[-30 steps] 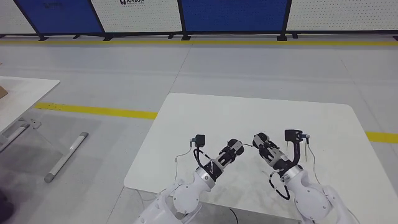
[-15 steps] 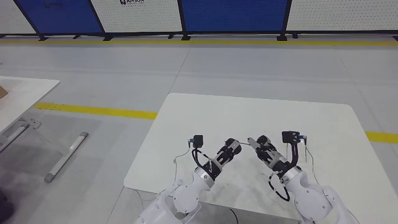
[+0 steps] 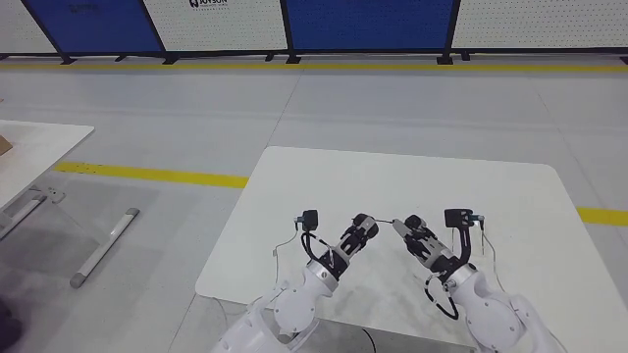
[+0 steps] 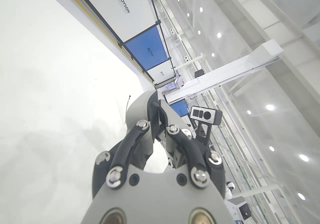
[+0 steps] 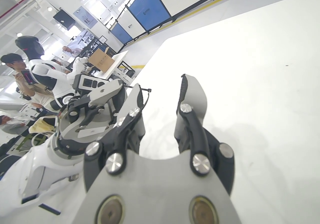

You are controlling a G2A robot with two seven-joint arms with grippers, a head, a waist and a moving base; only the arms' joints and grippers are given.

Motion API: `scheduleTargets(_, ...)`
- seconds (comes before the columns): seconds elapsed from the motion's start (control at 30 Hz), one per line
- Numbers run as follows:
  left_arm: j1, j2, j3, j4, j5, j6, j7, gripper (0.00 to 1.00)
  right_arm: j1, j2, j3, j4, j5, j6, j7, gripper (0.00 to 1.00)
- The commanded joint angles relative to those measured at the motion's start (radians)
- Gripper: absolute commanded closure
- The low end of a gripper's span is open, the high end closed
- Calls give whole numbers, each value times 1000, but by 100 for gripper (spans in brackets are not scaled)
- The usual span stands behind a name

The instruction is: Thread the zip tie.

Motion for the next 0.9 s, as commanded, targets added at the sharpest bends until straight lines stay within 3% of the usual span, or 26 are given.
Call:
scheduleTargets(0.0, -1, -1, -1, 1, -3, -1, 0, 100, -1, 0, 0, -1, 0, -2, 0, 80)
scheduleTargets(0.07, 0, -1, -2, 1, -2, -5, 1, 100, -1, 1, 0, -1, 0, -3, 1, 86)
scheduleTargets(0.13, 3, -1, -2, -2, 2, -11, 1, 100, -1, 1, -1, -2, -1, -4, 1, 100)
scheduleTargets(0.57, 6, 4, 4, -2, 61, -72, -63, 100, 5, 2, -4, 0, 21, -21, 33, 100)
scheduleTargets(0.87, 13, 7, -5, -12, 126, -52, -29, 100, 7, 8, 10, -5, 56, -36, 86, 100)
